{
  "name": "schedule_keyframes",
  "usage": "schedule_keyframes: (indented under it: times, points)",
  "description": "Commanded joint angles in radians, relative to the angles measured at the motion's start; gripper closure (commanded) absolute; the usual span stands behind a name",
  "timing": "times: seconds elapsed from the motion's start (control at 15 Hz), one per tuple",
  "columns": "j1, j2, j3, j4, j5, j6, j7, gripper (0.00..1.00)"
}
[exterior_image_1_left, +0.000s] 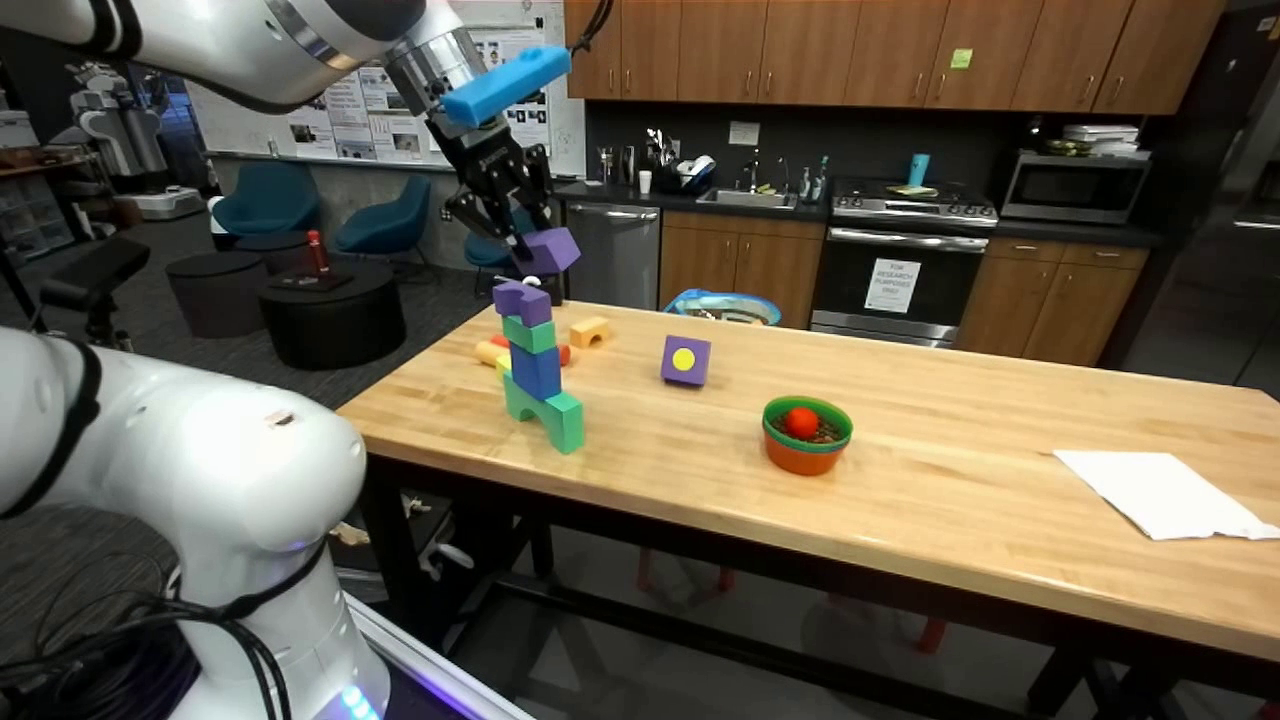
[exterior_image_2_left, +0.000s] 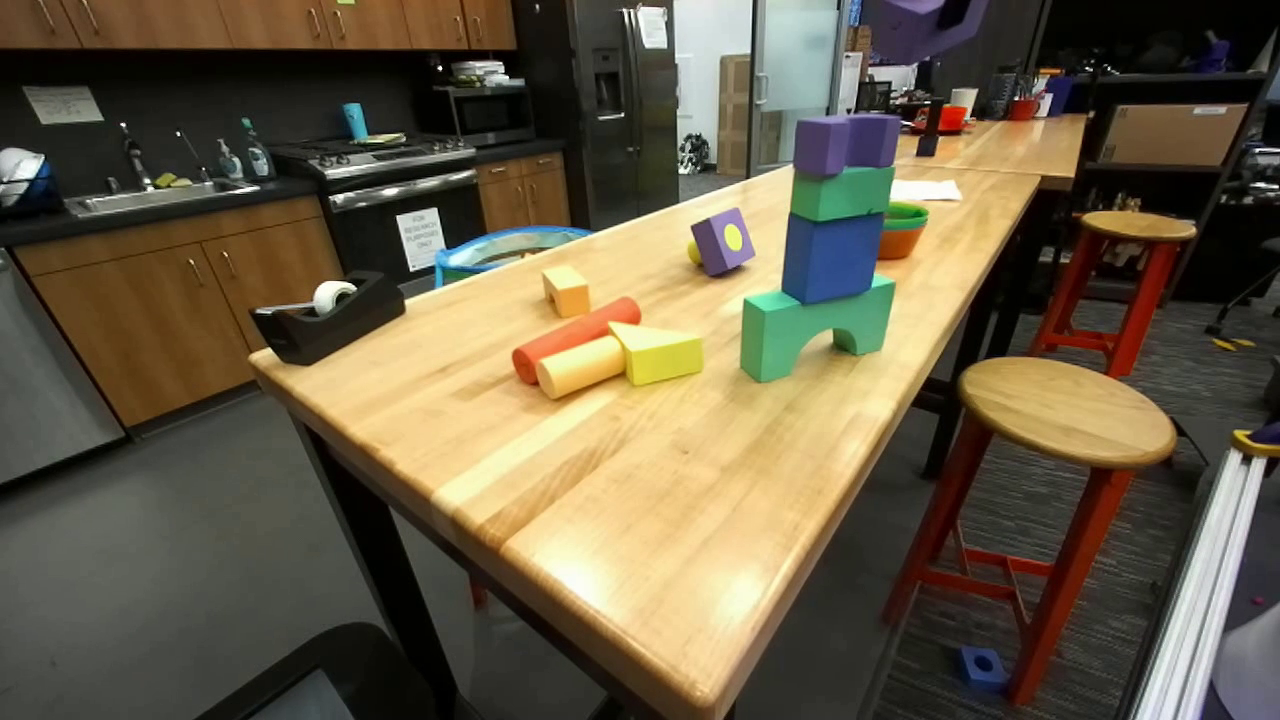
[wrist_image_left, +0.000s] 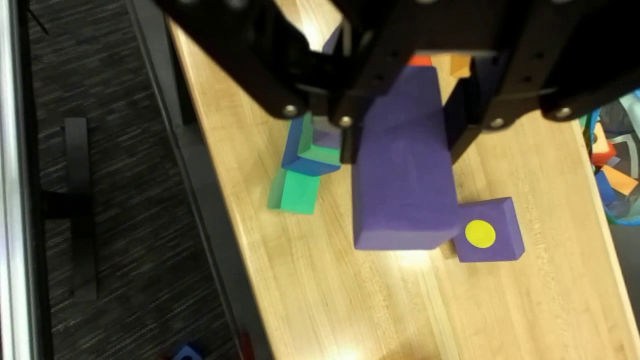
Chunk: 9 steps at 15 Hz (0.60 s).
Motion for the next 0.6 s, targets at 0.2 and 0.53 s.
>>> schedule_keyframes:
  times: [0.2,0.53]
  points:
    - [0.073,0.025,-0.009,0.07,0.077,-0.105,-0.043,0.84]
    - [0.096,0.095,-0.066,0.149,0.153,-0.121,-0.124,0.84]
